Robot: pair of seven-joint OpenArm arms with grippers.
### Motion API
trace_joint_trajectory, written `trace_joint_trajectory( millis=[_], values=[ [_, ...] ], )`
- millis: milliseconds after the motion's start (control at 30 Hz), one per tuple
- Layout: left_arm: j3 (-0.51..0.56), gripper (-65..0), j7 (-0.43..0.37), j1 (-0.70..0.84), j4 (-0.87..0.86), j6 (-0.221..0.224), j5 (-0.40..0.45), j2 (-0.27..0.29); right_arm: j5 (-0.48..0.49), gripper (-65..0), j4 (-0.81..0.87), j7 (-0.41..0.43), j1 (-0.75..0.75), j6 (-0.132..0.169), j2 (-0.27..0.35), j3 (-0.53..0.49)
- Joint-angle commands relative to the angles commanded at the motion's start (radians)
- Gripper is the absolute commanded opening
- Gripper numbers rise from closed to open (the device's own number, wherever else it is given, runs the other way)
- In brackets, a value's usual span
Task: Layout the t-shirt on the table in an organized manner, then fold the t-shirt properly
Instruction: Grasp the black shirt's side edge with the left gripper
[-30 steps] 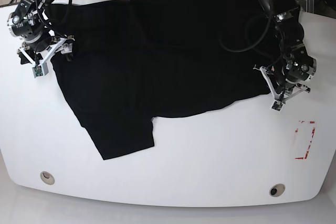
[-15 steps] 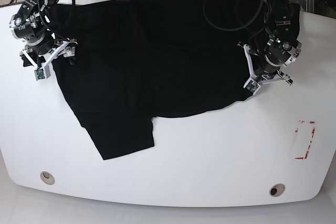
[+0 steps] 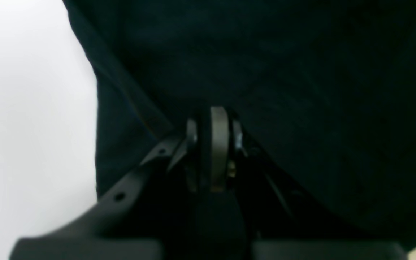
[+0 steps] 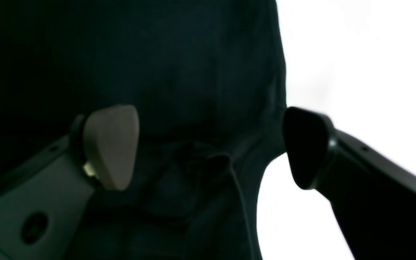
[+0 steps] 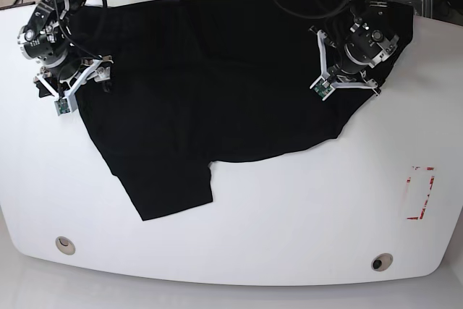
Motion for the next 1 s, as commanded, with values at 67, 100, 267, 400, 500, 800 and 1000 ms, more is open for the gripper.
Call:
trace_joint_trajectory(
  millis=[67, 100, 267, 400, 500, 800, 1000],
  values=[
    [-0.006, -61.7, 0.0, 0.006, 0.0, 0.0, 0.0, 0.0, 0.0, -3.8, 0.0, 0.0, 0.003, 0.0, 0.0, 0.0],
    [-0.008, -61.5, 0.0, 0.005, 0.0, 0.0, 0.0, 0.0, 0.0, -3.8, 0.0, 0.0, 0.003, 0.0, 0.0, 0.0],
    [-0.086, -56.9, 0.0, -0.023, 0.003, 0.0, -0.003, 0.008, 0.0, -3.8, 0.0, 0.0, 0.005, 0.0, 0.0, 0.0],
    [-0.143, -46.0, 0.0, -0.071, 0.002, 0.0, -0.003, 0.009, 0.0, -3.8, 0.0, 0.0, 0.005, 0.0, 0.0, 0.0],
    [-0.198, -39.2, 0.0, -0.118, -0.008, 0.0, -0.002, 0.04, 0.0, -3.8, 0.0, 0.0, 0.005, 0.0, 0.0, 0.0],
    [-0.298, -27.1, 0.048, -0.273, -0.094, 0.0, 0.002, 0.08, 0.0, -3.8, 0.0, 0.0, 0.003, 0.0, 0.0, 0.0],
    [-0.281, -27.1, 0.046, -0.35, -0.224, 0.0, 0.0, 0.086, 0.003, -3.8, 0.0, 0.0, 0.005, 0.0, -0.002, 0.0]
  ],
)
